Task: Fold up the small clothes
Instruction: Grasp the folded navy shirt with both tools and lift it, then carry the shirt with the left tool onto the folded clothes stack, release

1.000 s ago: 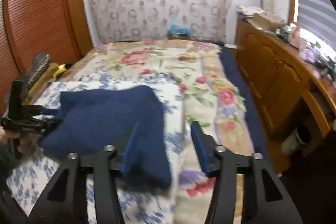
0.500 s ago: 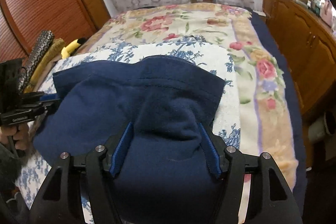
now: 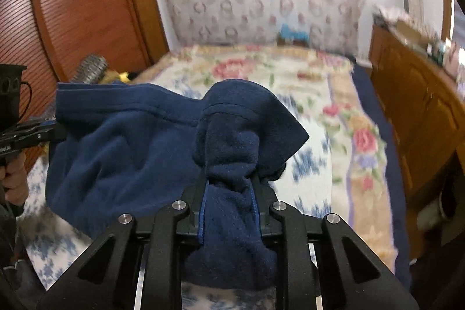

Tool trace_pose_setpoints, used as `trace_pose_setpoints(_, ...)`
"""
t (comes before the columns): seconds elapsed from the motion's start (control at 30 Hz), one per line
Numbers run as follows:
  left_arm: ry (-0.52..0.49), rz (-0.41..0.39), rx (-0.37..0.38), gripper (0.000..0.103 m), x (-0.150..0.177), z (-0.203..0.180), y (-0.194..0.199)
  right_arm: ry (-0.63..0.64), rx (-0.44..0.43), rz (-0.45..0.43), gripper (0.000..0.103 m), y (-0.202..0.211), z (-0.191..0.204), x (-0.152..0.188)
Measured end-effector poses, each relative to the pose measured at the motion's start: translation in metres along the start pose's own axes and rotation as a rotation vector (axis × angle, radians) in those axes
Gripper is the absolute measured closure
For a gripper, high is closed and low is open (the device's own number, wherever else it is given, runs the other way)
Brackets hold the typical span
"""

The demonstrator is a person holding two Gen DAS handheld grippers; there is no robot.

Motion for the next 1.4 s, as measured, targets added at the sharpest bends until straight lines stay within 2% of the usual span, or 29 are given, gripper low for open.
trace_pose_setpoints(0.13,-0.013,-0.076,-0.074,0.096,-0.01,0.019,0.05,0.09,-0.025,-0.067,0.082,0.009,0.042,-0.041)
trace_pose_setpoints(0.27,-0.005,-0.154,-0.178,0.096,-0.018,0.056,0.106,0.199,-0.081,-0.123,0.082,0.0,0.1,-0.092)
trace_pose_setpoints(0.53,0.098,-0.273,-0.391,0.096,-0.014,0.155,0.201,0.389,-0.222,-0.178,0.083,-0.074,0.241,-0.194)
trace_pose_setpoints(0.73,0.225,-0.242,-0.496,0.096,0.026,0.232,0.209,0.515,-0.299,-0.126,0.083,-0.157,0.34,-0.229)
trace_pose_setpoints(0.87,0.287,-0.175,-0.549,0.096,0.059,0.264,0.19,0.58,-0.31,-0.038,0.083,-0.233,0.389,-0.223)
trace_pose_setpoints(0.93,0.324,-0.136,-0.558,0.095,0.076,0.281,0.179,0.602,-0.294,0.005,0.082,-0.265,0.399,-0.212)
trace_pose_setpoints(1.03,0.348,-0.099,-0.576,0.094,0.09,0.288,0.177,0.565,-0.272,0.045,0.075,-0.297,0.393,-0.208)
trace_pose_setpoints(1.1,0.348,-0.1,-0.585,0.093,0.093,0.289,0.176,0.517,-0.274,0.049,0.06,-0.305,0.385,-0.211)
trace_pose_setpoints(1.13,0.343,-0.102,-0.591,0.092,0.093,0.288,0.175,0.498,-0.27,0.04,0.058,-0.305,0.379,-0.213)
trace_pose_setpoints(1.2,0.329,-0.101,-0.609,0.089,0.092,0.281,0.177,0.479,-0.237,-0.017,0.053,-0.294,0.376,-0.216)
trace_pose_setpoints(1.27,0.318,-0.099,-0.628,0.086,0.092,0.277,0.178,0.472,-0.188,-0.117,0.053,-0.276,0.373,-0.22)
trace_pose_setpoints(1.33,0.305,-0.099,-0.642,0.082,0.091,0.276,0.179,0.448,-0.211,-0.207,0.052,-0.254,0.373,-0.22)
trace_pose_setpoints(1.4,0.296,-0.106,-0.649,0.079,0.092,0.278,0.183,0.443,-0.247,-0.201,0.052,-0.249,0.384,-0.217)
Point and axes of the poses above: each gripper's, at about its wrist camera, not at the fingertips, and y roughly against the way its jaws point, z to its left, x to its underside, the point moved 5 cm from there along -y, roughly the way its jaws point, and after that the axes turned 3 degrees about -x, right-handed, at the moved point
